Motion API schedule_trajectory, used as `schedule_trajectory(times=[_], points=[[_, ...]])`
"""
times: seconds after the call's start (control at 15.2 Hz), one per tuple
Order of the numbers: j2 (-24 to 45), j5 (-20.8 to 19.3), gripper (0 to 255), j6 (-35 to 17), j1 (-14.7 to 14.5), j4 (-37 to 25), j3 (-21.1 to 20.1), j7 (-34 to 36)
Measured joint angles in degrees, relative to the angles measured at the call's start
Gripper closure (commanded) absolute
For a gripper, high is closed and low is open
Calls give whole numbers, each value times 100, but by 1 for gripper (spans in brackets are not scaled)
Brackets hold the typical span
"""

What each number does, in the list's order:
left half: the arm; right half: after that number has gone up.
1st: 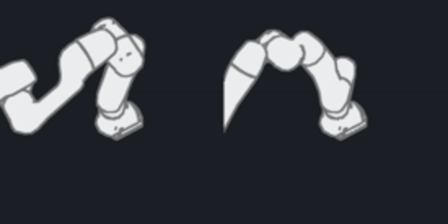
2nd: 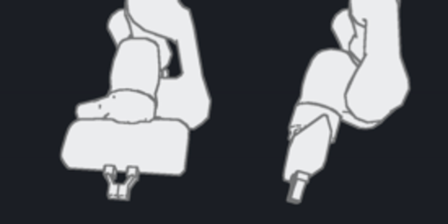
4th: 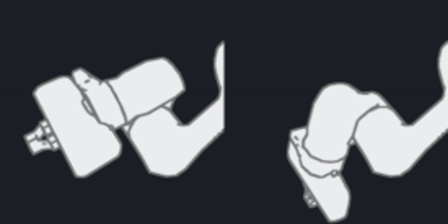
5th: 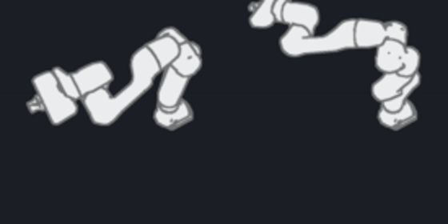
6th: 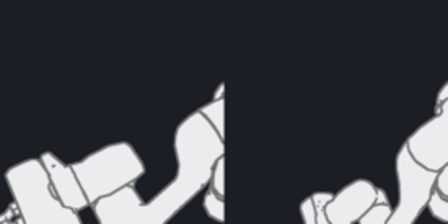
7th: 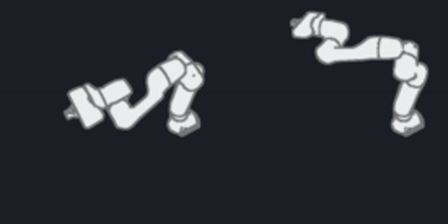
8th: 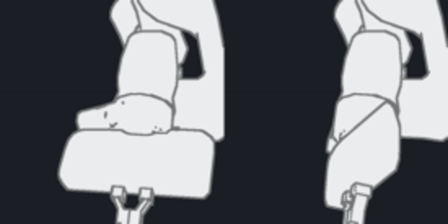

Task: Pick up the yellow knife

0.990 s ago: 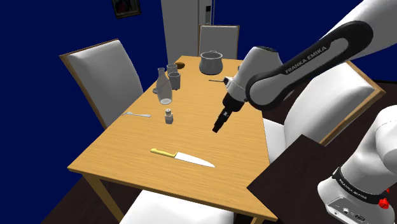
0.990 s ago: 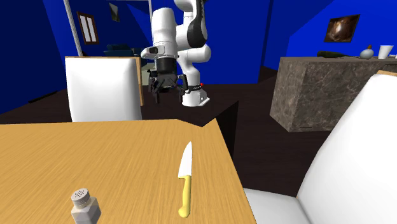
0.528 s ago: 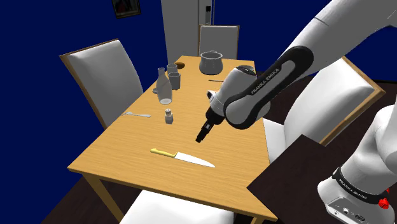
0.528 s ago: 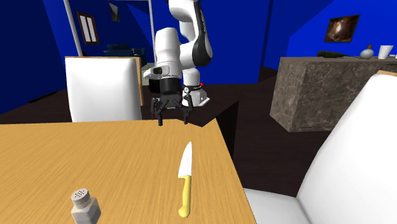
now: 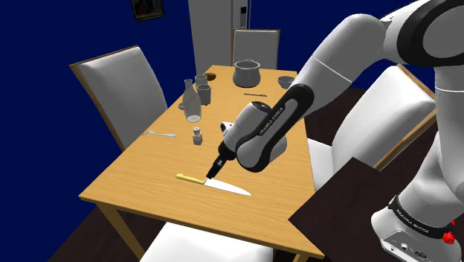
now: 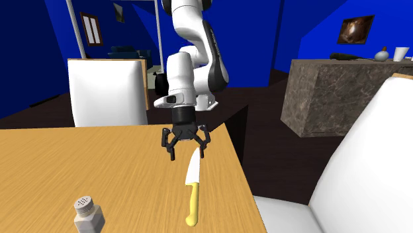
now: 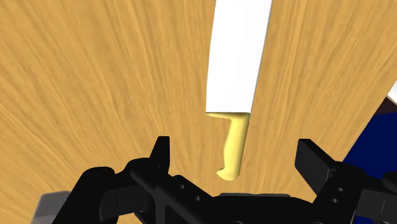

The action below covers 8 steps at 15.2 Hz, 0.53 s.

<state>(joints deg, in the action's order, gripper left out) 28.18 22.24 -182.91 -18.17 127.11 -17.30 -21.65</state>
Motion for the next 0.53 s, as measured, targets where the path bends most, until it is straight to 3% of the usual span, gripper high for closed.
schedule_trajectory(times=[0.2, 0.53], points=[[570, -84, 0, -260, -111, -440, -8, -57], [987, -151, 0, -514, -57, -618, -79, -129]])
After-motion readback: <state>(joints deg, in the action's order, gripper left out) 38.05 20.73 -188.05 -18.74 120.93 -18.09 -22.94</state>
